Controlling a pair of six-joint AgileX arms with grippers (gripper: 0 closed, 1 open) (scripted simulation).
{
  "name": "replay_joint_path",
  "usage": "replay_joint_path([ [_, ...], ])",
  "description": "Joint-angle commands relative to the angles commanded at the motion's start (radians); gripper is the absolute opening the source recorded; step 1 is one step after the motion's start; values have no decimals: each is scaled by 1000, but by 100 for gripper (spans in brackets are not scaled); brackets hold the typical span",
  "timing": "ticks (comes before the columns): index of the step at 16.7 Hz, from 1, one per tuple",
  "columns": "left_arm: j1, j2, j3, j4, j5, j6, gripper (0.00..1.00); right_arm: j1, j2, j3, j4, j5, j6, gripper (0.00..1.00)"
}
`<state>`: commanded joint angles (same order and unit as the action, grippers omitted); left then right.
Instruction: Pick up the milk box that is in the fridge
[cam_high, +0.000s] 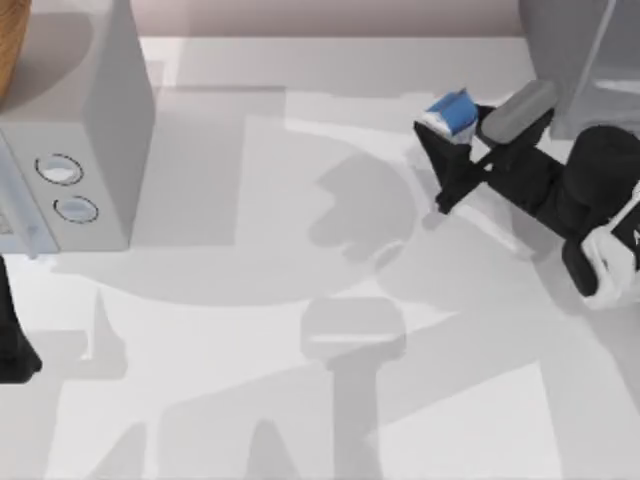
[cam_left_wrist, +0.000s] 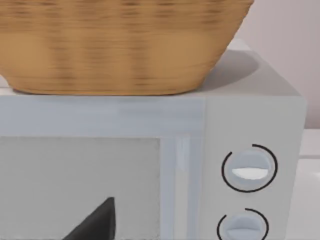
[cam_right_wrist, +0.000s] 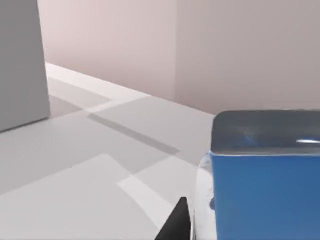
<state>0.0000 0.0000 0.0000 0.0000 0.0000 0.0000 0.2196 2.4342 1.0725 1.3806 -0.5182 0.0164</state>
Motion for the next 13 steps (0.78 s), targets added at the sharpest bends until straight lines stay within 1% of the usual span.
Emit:
replay_joint_path([
  [4, 0, 0, 0, 0, 0, 0, 100, 8, 9, 10, -9, 8, -1, 0],
  [13, 0, 0, 0, 0, 0, 0, 100, 8, 9, 10, -9, 8, -1, 68],
])
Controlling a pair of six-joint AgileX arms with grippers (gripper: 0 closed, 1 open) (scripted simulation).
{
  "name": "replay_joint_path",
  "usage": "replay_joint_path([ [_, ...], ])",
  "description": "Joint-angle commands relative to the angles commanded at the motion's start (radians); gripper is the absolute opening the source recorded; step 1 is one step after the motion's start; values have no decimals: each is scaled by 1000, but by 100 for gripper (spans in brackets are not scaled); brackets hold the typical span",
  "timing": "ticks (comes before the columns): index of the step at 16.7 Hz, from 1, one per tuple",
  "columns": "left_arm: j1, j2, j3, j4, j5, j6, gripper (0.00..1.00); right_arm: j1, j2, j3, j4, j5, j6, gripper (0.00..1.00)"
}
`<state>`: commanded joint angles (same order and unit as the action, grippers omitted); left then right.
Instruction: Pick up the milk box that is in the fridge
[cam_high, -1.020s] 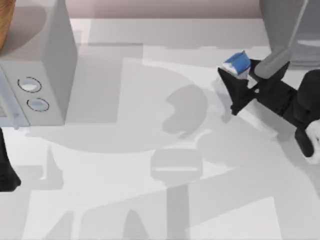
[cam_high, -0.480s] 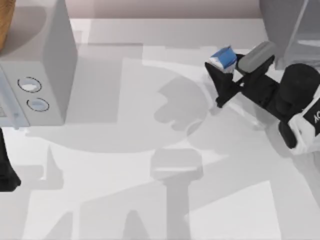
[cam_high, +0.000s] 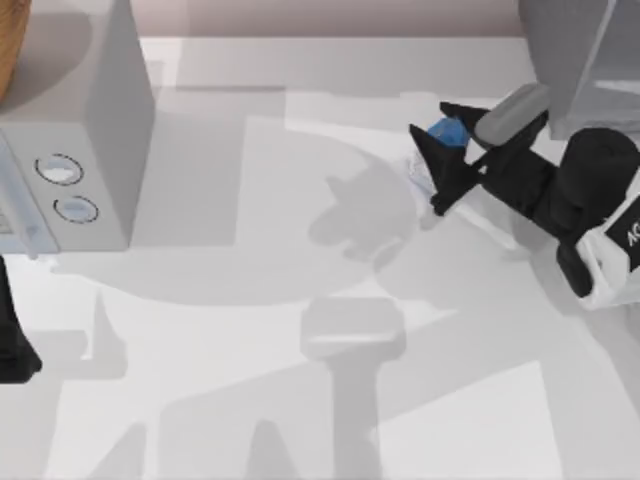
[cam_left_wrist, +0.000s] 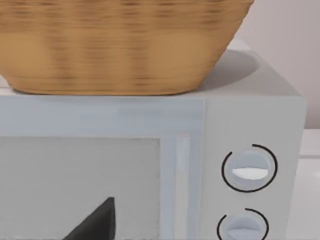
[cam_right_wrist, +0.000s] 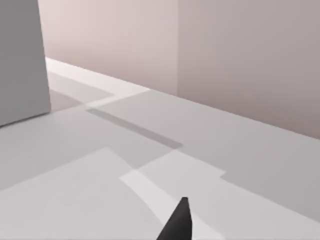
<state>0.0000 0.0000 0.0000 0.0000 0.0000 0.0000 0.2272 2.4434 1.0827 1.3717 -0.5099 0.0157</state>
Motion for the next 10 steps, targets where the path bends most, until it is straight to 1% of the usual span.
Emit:
replay_joint_path([
  [4, 0, 0, 0, 0, 0, 0, 100, 0, 0, 0, 0, 0, 0, 98],
  [5, 0, 0, 0, 0, 0, 0, 100, 0, 0, 0, 0, 0, 0, 100],
  [10, 0, 0, 0, 0, 0, 0, 100, 0, 0, 0, 0, 0, 0, 100],
])
